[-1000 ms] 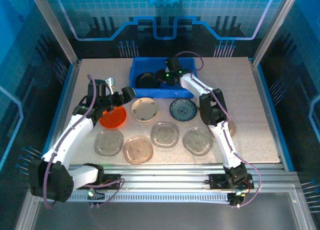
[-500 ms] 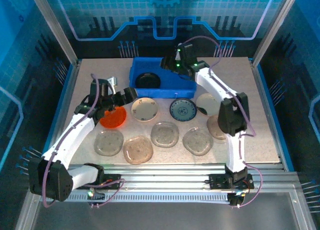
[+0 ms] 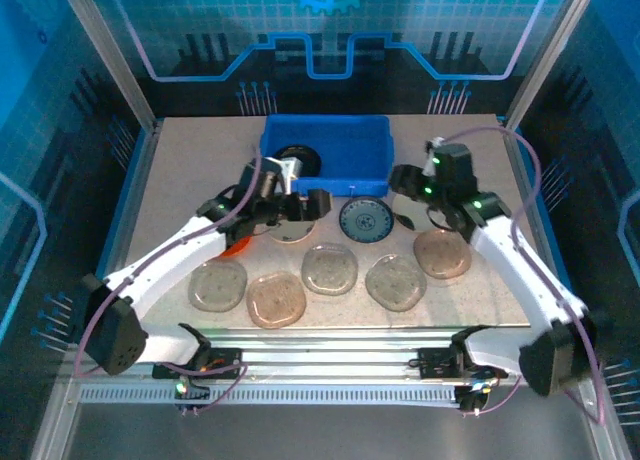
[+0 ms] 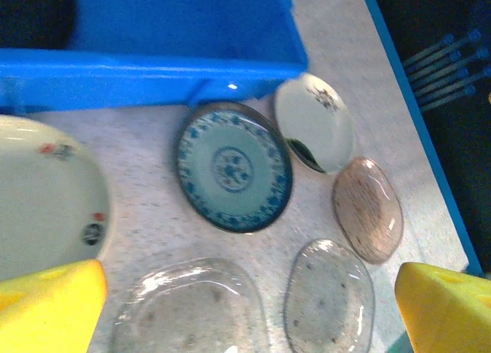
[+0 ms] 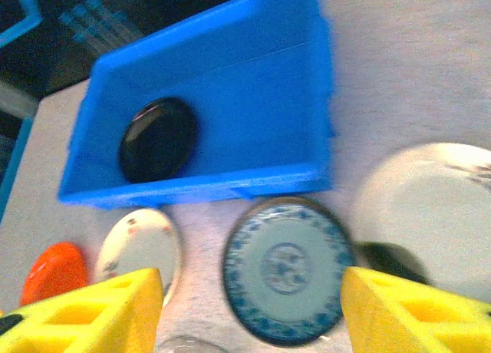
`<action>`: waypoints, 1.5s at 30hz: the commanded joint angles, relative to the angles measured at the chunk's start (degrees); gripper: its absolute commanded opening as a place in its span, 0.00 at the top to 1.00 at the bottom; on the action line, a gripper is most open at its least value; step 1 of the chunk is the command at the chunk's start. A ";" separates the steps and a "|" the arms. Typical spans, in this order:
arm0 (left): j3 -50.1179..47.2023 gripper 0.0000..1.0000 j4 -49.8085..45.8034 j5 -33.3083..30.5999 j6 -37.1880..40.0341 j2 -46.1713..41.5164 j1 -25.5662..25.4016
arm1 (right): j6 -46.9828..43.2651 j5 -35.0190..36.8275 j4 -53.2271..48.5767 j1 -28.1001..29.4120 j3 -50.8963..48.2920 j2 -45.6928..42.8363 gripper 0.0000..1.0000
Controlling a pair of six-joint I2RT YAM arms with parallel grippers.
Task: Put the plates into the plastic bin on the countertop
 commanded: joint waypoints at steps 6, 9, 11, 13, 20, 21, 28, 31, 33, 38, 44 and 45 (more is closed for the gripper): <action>4.88 0.04 8.26 5.96 -2.56 9.28 -6.16 | 0.05 0.31 -10.12 -19.68 -14.65 -13.43 0.39; 6.09 0.05 8.92 7.08 -2.71 11.44 -7.05 | 1.23 -2.44 -8.82 -24.97 -20.70 -16.00 0.42; 6.30 0.05 9.32 7.83 -2.92 12.20 -7.37 | 2.41 -3.79 -8.18 -27.31 -24.16 -16.65 0.44; 6.14 0.05 9.73 8.36 -2.96 12.57 -7.43 | 3.41 -5.64 -7.05 -29.18 -27.33 -16.43 0.46; 6.10 0.05 9.53 9.13 -1.88 13.45 -7.38 | 5.26 -8.30 -4.08 -33.25 -33.12 -14.19 0.54; 5.90 0.04 9.93 9.21 -1.95 13.53 -7.40 | 5.16 -8.75 -3.59 -33.75 -33.64 -13.59 0.55; 5.33 0.04 12.36 10.66 -2.89 15.22 -6.77 | 4.38 -10.50 -0.47 -35.04 -35.01 -8.26 0.56; 5.44 0.04 12.46 11.11 -2.77 15.65 -6.60 | 3.61 -10.70 -0.13 -35.22 -35.02 -7.62 0.56; 5.51 0.05 12.55 11.12 -2.67 15.94 -6.51 | 3.16 -10.61 0.12 -35.19 -35.35 -7.08 0.56; 5.58 0.05 12.98 11.39 -2.85 16.60 -6.27 | 2.50 -11.32 1.39 -35.48 -36.11 -4.97 0.57; 5.79 0.05 13.17 11.83 -3.03 17.50 -6.12 | 2.48 -11.36 2.48 -35.57 -36.30 -3.84 0.59; 5.69 0.05 13.32 11.83 -3.13 17.65 -6.02 | 2.52 -11.44 2.75 -35.55 -36.23 -3.46 0.61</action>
